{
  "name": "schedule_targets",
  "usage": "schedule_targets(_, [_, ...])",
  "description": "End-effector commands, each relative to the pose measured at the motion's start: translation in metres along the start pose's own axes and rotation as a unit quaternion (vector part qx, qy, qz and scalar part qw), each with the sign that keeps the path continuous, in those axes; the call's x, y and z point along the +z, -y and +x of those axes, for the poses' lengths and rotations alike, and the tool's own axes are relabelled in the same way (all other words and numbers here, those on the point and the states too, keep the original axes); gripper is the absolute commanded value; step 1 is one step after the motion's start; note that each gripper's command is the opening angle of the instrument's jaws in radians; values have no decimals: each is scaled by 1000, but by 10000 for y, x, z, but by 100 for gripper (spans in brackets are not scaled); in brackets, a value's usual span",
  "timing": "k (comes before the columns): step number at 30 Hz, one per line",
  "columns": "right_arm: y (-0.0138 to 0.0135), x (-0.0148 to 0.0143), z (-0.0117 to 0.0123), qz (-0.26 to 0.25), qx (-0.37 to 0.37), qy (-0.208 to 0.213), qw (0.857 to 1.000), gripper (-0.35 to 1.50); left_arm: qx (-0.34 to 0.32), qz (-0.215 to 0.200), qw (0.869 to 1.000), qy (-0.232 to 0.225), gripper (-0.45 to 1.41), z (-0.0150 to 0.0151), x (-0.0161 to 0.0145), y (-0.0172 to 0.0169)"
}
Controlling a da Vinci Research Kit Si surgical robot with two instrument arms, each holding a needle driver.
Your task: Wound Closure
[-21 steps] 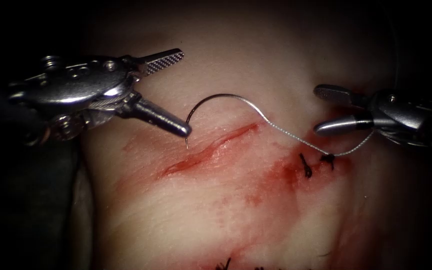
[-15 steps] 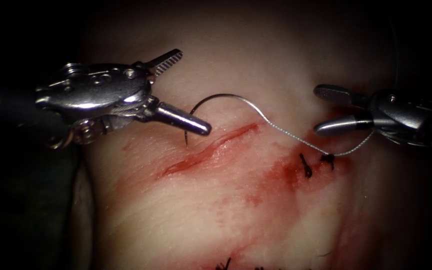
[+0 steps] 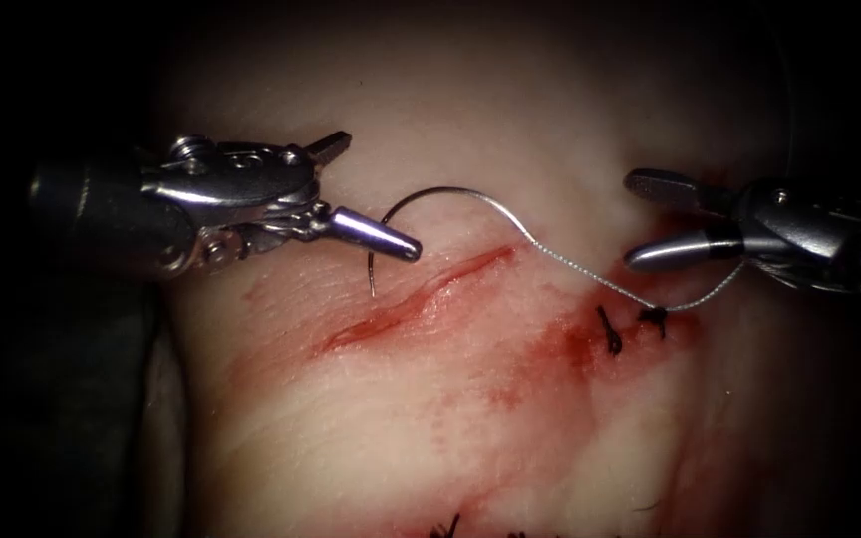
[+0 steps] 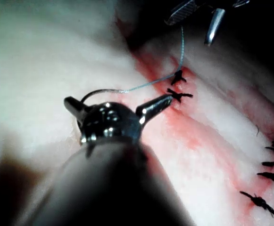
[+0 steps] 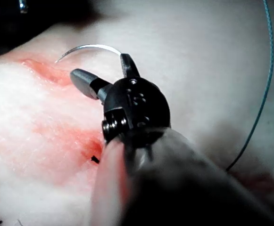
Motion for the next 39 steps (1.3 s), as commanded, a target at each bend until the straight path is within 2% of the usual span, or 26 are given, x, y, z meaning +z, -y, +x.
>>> schedule_targets(1, [-1, 13, 9, -1, -18, -3, 1000, 142, -2, 2, 1000, -4, 132, -3, 6, 2])
schedule_targets(4, [8, 18, 19, 1, -29, -4, 1000, 144, 14, -7, 1000, 2, 130, -8, 10, 8])
schedule_targets(7, [12, 20, 21, -6, 1, -3, 1000, 145, 40, -15, 999, 7, 130, -13, 15, 13])
schedule_targets(10, [13, 20, 22, -5, 13, -3, 1000, 139, 49, -8, 999, 13, 132, -17, 21, 17])
schedule_targets(15, [11, 19, 24, -21, 30, -2, 999, 137, 49, 39, 995, 77, 125, -14, 46, 24])
schedule_targets(21, [12, 19, 25, -21, 39, -2, 999, 137, 55, 62, 991, 104, 116, -24, 63, 29])
schedule_targets(23, [12, 19, 25, -21, 42, -2, 999, 137, -6, 78, 990, 121, 106, -39, 72, 34])
schedule_targets(28, [15, 19, 25, -21, 42, -2, 999, 140, -54, 107, 978, 168, 95, -60, 73, 42])
schedule_targets(30, [15, 19, 25, -20, 42, -2, 999, 140, -60, 111, 977, 174, 90, -60, 71, 42])
schedule_targets(31, [16, 19, 26, -20, 42, -2, 999, 140, -75, 120, 974, 180, 76, -57, 69, 40])
schedule_targets(32, [16, 19, 26, -20, 42, -2, 999, 140, -75, 120, 974, 180, 76, -57, 69, 40])
schedule_targets(34, [16, 19, 26, -20, 45, -2, 999, 140, -94, 124, 971, 180, 49, -53, 67, 39])
schedule_targets(35, [16, 19, 26, -20, 45, -2, 999, 140, -94, 124, 971, 180, 49, -53, 67, 39])
schedule_targets(36, [16, 19, 26, -20, 45, -2, 999, 140, -111, 119, 970, 183, 12, -53, 68, 38])
schedule_targets(37, [16, 19, 26, -20, 45, -2, 999, 140, -136, 115, 966, 185, -8, -53, 68, 37])
schedule_targets(39, [16, 19, 26, -20, 45, -2, 999, 140, -149, 108, 964, 192, -18, -53, 68, 34])
